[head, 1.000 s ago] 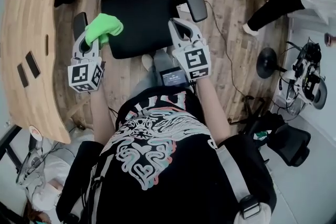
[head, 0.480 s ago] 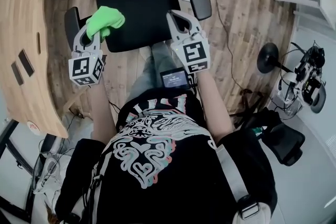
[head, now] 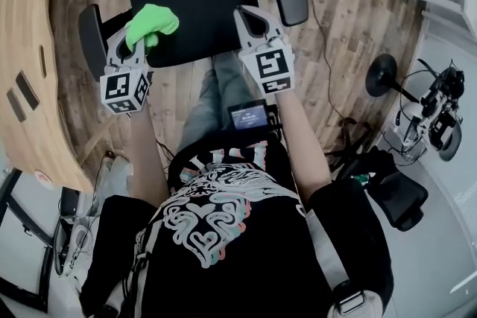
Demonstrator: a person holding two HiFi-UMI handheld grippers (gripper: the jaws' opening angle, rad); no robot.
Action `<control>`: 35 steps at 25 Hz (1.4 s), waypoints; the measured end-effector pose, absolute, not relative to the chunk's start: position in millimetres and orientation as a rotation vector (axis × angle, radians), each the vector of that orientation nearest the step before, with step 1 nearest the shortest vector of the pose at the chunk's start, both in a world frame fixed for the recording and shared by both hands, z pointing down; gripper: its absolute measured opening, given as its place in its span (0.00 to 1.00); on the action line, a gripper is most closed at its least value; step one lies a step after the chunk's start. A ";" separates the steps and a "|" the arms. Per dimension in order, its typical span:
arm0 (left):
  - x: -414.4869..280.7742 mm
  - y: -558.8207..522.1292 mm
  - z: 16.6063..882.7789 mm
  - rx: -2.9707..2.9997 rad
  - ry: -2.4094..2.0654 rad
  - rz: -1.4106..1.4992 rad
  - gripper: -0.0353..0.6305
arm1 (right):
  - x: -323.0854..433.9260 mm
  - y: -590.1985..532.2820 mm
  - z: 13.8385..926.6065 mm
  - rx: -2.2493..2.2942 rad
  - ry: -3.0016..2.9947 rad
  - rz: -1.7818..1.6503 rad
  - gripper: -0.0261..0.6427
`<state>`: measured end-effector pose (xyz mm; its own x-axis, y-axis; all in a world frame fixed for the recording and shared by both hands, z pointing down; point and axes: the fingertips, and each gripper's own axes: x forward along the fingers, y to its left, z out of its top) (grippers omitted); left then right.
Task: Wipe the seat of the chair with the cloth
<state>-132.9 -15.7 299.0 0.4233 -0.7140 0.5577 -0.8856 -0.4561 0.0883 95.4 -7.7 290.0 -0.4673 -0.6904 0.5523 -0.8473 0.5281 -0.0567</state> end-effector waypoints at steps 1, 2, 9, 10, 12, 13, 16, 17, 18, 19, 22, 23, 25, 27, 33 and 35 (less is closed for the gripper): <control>-134.2 -14.8 306.1 2.300 -1.366 0.643 0.09 | 92.8 -7.6 296.3 1.241 -2.299 0.453 0.04; -135.2 -14.0 313.0 2.290 -1.363 0.647 0.09 | 90.2 -7.4 302.5 1.228 -2.296 0.455 0.04; -143.0 -10.8 357.9 2.237 -1.335 0.677 0.09 | 77.8 -6.7 346.4 1.154 -2.272 0.478 0.04; -143.4 -10.8 365.0 2.231 -1.329 0.678 0.09 | 77.3 -7.0 353.1 1.145 -2.265 0.479 0.04; -142.7 -10.0 379.8 2.219 -1.314 0.684 0.09 | 77.8 -7.0 366.1 1.130 -2.253 0.479 0.04; -141.7 -8.6 386.9 2.212 -1.308 0.688 0.09 | 79.0 -6.0 372.3 1.125 -2.247 0.482 0.04; -136.9 -2.0 405.2 2.191 -1.293 0.697 0.09 | 83.6 -1.3 388.6 1.113 -2.234 0.498 0.04; -136.4 0.5 410.5 2.183 -1.288 0.699 0.09 | 83.7 0.0 393.2 1.108 -2.232 0.500 0.04; -137.2 3.0 415.5 2.175 -1.285 0.702 0.09 | 82.6 0.9 397.7 1.103 -2.232 0.502 0.04; -138.8 5.3 420.6 2.167 -1.283 0.707 0.09 | 80.9 1.5 402.5 1.099 -2.231 0.504 0.04; -140.1 8.6 438.7 2.150 -1.272 0.727 0.09 | 79.3 0.3 419.9 1.085 -2.225 0.512 0.04; -138.5 8.8 445.4 2.146 -1.267 0.734 0.09 | 80.3 -0.5 426.2 1.079 -2.224 0.514 0.04; -135.7 9.5 456.8 2.140 -1.258 0.746 0.09 | 81.4 -1.3 436.7 1.064 -2.225 0.516 0.04; -135.3 11.2 465.0 2.133 -1.250 0.757 0.09 | 79.7 -1.1 443.6 1.047 -2.228 0.515 0.04; -134.7 16.2 491.1 2.112 -1.224 0.779 0.09 | 76.3 0.5 465.4 1.013 -2.225 0.517 0.04; -135.1 19.4 501.0 2.102 -1.214 0.791 0.09 | 74.9 2.2 474.5 0.996 -2.222 0.517 0.04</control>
<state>-135.1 19.4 501.0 0.4102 -0.5448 0.7314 -0.8890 -0.4177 0.1875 74.9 2.2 474.5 -0.5076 -0.5150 0.6907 -0.7669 0.6355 -0.0897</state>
